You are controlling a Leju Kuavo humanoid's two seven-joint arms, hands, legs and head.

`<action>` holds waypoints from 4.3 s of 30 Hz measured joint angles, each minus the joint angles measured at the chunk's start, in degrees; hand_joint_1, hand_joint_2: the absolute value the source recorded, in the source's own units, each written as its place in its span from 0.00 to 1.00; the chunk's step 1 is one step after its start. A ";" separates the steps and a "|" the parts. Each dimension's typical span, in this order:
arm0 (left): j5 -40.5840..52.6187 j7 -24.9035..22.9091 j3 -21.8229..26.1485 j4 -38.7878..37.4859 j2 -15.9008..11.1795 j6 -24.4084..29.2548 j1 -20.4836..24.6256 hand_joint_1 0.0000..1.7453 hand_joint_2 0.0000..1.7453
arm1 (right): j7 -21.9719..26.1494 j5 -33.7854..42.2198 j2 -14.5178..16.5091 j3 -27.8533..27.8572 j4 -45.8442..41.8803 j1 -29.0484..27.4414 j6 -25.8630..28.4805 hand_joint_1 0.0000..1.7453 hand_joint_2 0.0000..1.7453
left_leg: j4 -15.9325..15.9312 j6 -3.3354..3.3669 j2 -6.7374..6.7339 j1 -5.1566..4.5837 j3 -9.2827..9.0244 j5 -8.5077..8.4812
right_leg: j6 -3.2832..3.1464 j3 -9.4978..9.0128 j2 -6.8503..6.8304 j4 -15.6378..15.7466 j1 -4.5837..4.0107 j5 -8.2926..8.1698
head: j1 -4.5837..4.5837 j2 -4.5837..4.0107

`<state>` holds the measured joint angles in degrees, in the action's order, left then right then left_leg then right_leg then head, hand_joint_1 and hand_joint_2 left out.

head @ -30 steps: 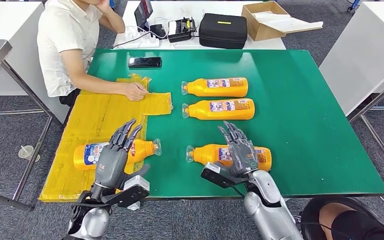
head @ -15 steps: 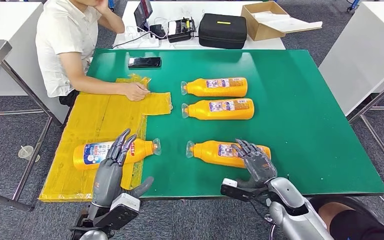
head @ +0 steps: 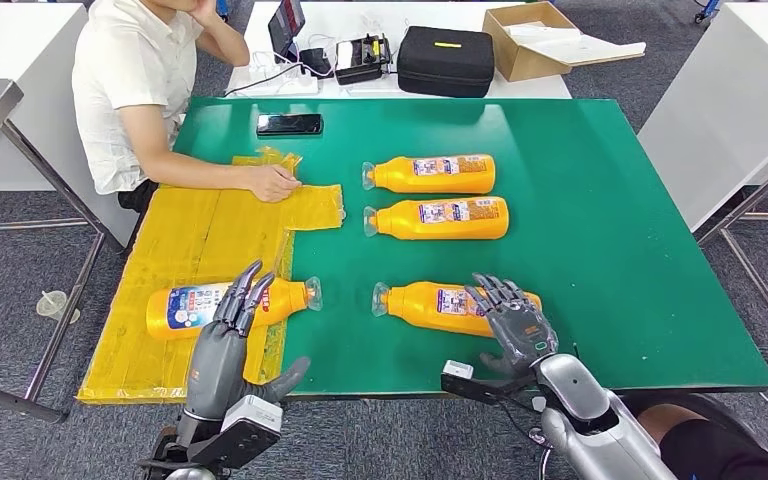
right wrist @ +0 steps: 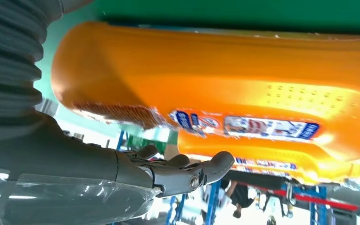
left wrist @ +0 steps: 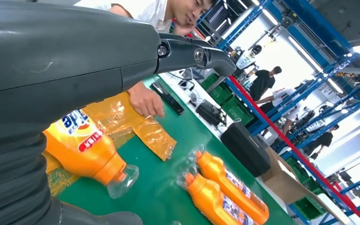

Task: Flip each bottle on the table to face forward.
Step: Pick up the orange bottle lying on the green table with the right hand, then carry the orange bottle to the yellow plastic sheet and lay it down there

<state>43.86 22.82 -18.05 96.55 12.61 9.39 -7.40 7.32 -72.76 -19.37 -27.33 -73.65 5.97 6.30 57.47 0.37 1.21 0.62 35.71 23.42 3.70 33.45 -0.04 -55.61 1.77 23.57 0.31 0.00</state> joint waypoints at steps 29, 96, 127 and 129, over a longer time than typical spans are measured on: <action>-1.31 -0.82 -1.62 -0.08 0.20 -0.85 -0.45 0.00 1.00 | -5.96 2.11 5.95 2.94 10.29 5.11 -6.87 1.00 1.00 | -0.03 0.06 -0.05 0.00 -0.64 0.12 | -0.06 0.00 0.06 0.05 0.00 0.10 | 0.00 0.00; -47.54 -5.60 -2.74 -23.03 3.85 -11.96 13.09 0.00 1.00 | 16.49 46.18 18.72 -10.79 10.26 13.42 -14.42 1.00 1.00 | 0.02 0.03 -0.05 0.03 0.03 -0.11 | 0.05 0.07 0.08 -0.02 -0.02 -0.07 | 0.02 0.00; -57.96 0.07 0.16 -23.54 4.38 -11.49 14.81 1.00 1.00 | 20.22 46.53 25.05 -9.54 12.07 9.16 -8.98 0.00 1.00 | 0.01 0.03 -0.07 0.03 0.11 -0.10 | 0.04 0.17 0.08 -0.02 -0.02 -0.06 | 0.02 0.00; -56.82 0.55 0.87 -22.35 4.39 -9.23 14.55 1.00 1.00 | 19.71 45.13 25.36 -7.97 11.59 7.66 -7.23 0.00 1.00 | 0.01 0.03 -0.03 0.04 0.13 -0.10 | 0.04 0.17 0.05 -0.02 -0.02 -0.06 | 0.00 0.00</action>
<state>-12.96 23.37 -17.19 74.21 17.00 0.17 7.14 27.02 -27.63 5.99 -35.30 -62.06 13.63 -0.94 57.48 0.40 1.18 0.65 35.85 23.32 3.73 33.62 0.00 -55.63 1.75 23.51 0.31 0.00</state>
